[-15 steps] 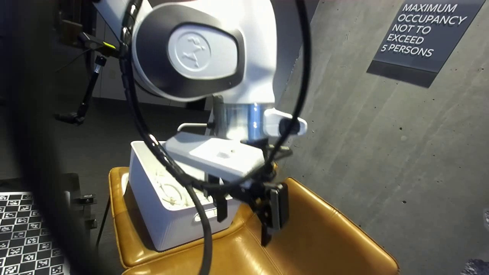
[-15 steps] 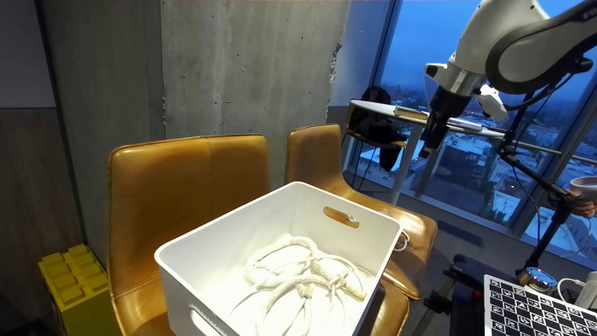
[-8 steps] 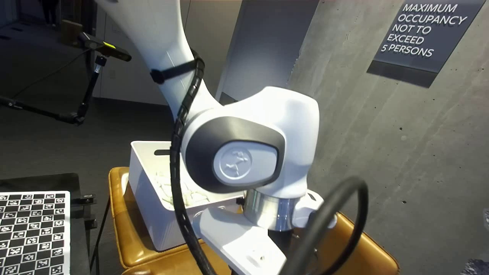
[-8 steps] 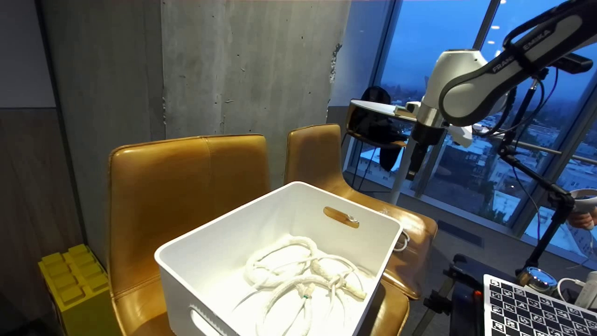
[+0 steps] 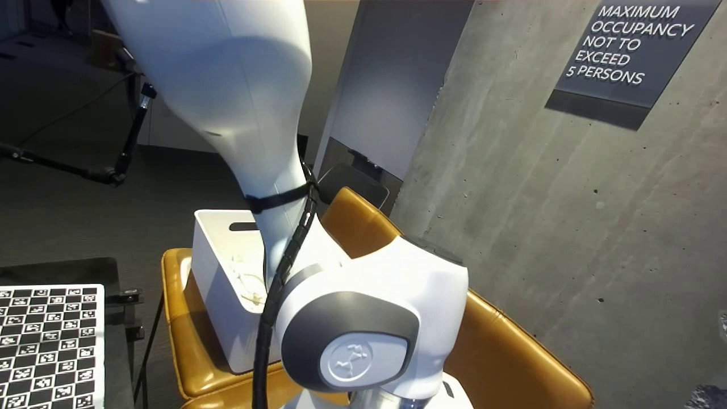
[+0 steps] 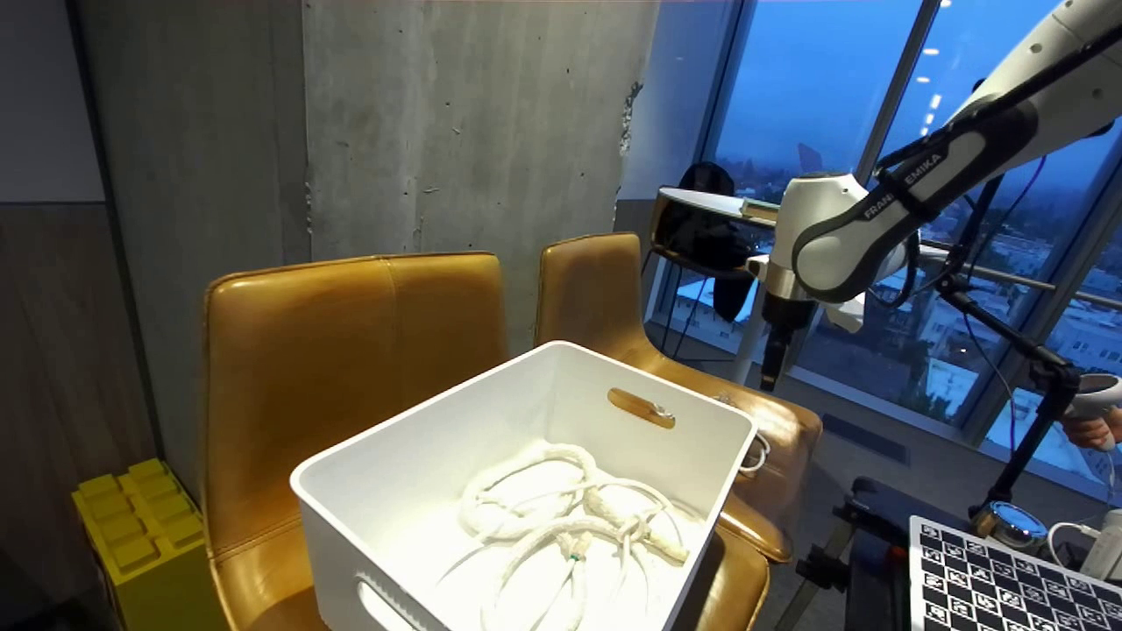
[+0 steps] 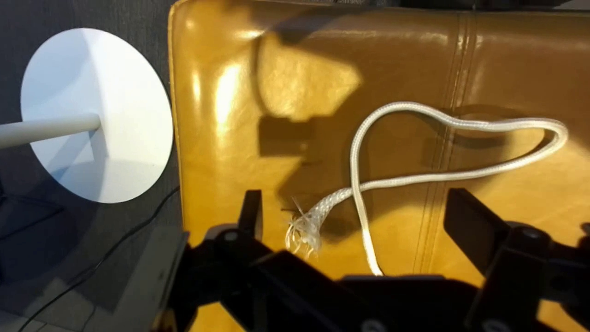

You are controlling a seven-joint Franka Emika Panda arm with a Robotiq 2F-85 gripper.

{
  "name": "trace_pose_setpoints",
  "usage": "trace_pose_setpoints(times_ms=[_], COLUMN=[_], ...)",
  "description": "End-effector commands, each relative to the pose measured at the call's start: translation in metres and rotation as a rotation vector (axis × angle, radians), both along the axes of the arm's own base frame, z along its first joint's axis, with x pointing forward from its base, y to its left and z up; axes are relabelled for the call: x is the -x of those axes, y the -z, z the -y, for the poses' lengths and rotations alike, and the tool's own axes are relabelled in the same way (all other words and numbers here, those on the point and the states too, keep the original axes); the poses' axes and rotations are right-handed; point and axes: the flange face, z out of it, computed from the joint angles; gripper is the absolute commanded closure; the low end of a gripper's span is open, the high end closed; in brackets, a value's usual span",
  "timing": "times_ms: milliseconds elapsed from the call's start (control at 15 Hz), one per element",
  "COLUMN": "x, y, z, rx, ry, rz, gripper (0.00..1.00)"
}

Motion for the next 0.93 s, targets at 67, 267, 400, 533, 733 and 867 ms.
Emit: trace_pose_setpoints(times_ms=[67, 267, 400, 533, 733, 867], x=[-0.01, -0.01, -0.009, -0.012, -0.02, -0.023], y=[0.035, 0.06, 0.077, 0.093, 0.11, 0.12], z=[0.017, 0.025, 0.027, 0.027, 0.023, 0.022], rx=[-0.019, -0.017, -0.018, -0.02, -0.021, -0.018], ry=[0.043, 0.063, 0.073, 0.08, 0.085, 0.089], rz=[-0.014, -0.036, -0.05, -0.062, -0.072, -0.076], gripper=[0.0, 0.0, 0.0, 0.0, 0.0, 0.04])
